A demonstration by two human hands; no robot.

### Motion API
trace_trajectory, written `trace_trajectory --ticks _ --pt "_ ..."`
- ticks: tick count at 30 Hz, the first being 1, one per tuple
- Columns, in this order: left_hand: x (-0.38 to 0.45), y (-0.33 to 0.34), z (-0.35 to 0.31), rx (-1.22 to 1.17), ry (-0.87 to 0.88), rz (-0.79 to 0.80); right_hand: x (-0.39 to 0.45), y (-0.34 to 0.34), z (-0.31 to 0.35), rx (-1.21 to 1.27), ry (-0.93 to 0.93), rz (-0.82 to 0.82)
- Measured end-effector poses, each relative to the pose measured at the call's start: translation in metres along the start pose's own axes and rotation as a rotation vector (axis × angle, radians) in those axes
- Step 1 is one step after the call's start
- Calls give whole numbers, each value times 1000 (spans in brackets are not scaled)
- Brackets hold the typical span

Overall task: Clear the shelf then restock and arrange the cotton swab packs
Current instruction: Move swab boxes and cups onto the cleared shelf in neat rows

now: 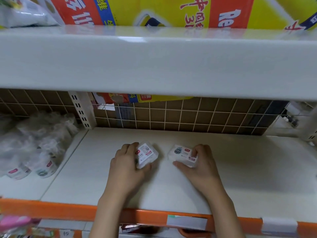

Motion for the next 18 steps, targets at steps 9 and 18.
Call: trace_trajectory --ticks 9,18 --pt "20 -82 49 -133 80 -58 8 53 79 -67 -7 0" --pt "27 -204 149 -8 100 -206 -9 141 202 123 23 -1"
Point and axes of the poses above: each hand's wrist, its own x-axis towards the middle knuckle, its own y-axis out of the palm, z = x × y, the point moved 1 cm from there along x, towards the middle knuckle, and after that the axes turned 11 degrees about -x, right-handed, at the moved point
